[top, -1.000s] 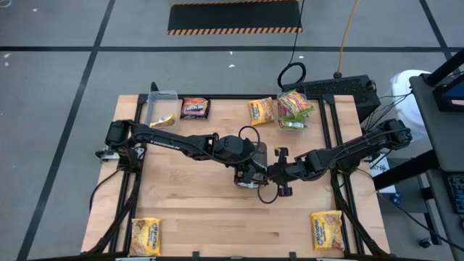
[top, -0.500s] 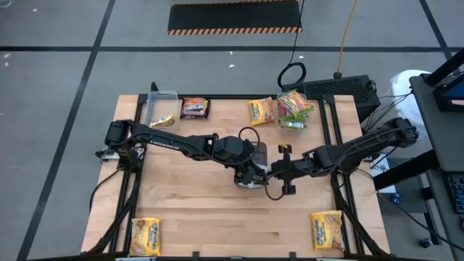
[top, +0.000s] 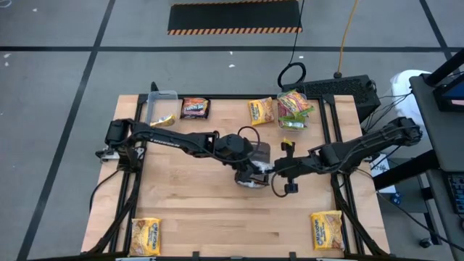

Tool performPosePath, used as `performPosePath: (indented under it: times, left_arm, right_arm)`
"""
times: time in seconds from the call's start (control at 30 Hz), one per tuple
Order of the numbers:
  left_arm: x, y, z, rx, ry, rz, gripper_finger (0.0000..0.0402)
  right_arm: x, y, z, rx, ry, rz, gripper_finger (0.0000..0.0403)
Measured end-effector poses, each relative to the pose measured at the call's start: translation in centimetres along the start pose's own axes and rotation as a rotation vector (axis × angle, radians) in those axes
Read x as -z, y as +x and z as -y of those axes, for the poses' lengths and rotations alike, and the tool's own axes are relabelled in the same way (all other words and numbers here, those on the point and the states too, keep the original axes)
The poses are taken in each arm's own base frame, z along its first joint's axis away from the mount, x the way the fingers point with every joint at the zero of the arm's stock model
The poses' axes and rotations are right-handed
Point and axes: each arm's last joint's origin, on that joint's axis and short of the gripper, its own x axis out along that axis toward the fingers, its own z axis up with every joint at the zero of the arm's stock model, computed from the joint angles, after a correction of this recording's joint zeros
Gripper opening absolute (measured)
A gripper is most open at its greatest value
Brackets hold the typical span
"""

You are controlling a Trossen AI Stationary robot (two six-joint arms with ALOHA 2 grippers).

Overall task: Sort Maruchan noodles
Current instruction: Put the bottom black noodle pack into the black bin

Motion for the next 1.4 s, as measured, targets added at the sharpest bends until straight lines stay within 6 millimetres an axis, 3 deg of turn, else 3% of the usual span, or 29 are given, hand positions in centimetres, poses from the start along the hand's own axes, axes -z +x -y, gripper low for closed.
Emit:
performPosePath:
  times: [0.3, 0.8, 1.4]
  left_arm:
    - [-0.1, -0.2, -1.5, -0.075, -0.001, -0.042, 0.0001]
    - [0.0, -0.2, -1.5, -0.072, 0.006, -0.051, 0.0018]
    - [-0.2, -0.7, -2.2, -0.107, 0.002, -0.08, 0.0021]
  right_arm:
    - [-0.1, 0.0, 0.0, -0.005, 0.003, 0.012, 0.0]
    - [-0.1, 0.0, 0.0, -0.006, 0.007, 0.004, 0.0002]
    - [-0.8, -0.2, -0.1, -0.008, -0.056, 0.084, 0.0081]
